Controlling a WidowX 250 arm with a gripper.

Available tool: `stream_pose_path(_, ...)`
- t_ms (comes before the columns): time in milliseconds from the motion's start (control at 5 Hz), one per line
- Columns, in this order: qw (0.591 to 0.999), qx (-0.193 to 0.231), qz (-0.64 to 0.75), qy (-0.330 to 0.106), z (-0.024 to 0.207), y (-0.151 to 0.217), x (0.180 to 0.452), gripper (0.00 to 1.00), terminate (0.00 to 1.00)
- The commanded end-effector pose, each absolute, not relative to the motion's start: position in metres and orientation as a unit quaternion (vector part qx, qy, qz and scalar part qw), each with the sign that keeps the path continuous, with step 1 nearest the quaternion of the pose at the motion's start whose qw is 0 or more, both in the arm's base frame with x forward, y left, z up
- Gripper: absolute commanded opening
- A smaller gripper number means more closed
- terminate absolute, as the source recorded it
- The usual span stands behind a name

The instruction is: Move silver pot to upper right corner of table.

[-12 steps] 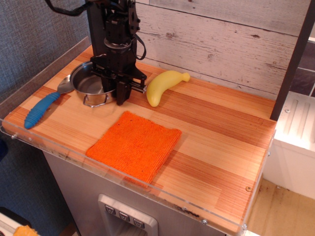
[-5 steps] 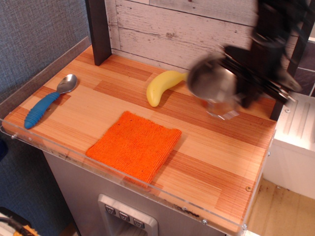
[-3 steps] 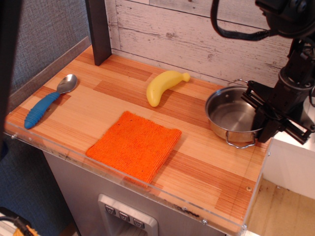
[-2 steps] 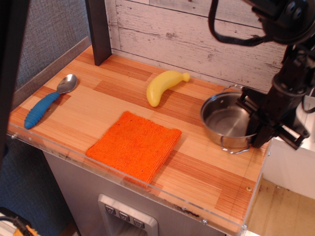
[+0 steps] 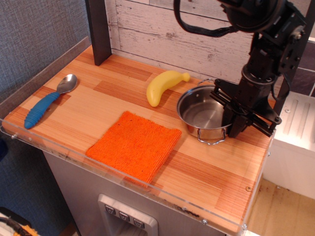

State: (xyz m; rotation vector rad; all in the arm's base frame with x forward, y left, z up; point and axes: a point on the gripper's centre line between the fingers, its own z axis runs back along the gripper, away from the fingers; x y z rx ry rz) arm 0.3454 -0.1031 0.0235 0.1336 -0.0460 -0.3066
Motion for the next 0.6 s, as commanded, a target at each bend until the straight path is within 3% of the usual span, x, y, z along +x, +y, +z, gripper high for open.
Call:
stream_pose_path(0, 0.983, 0.045, -0.172, -0.044, 0.031, -0.109, 0.339, 1.0, 0.0)
stream_pose_path(400, 0.984, 0.003, -0.162, -0.07, 0.047, -0.107, 0.331, 1.0, 0.0)
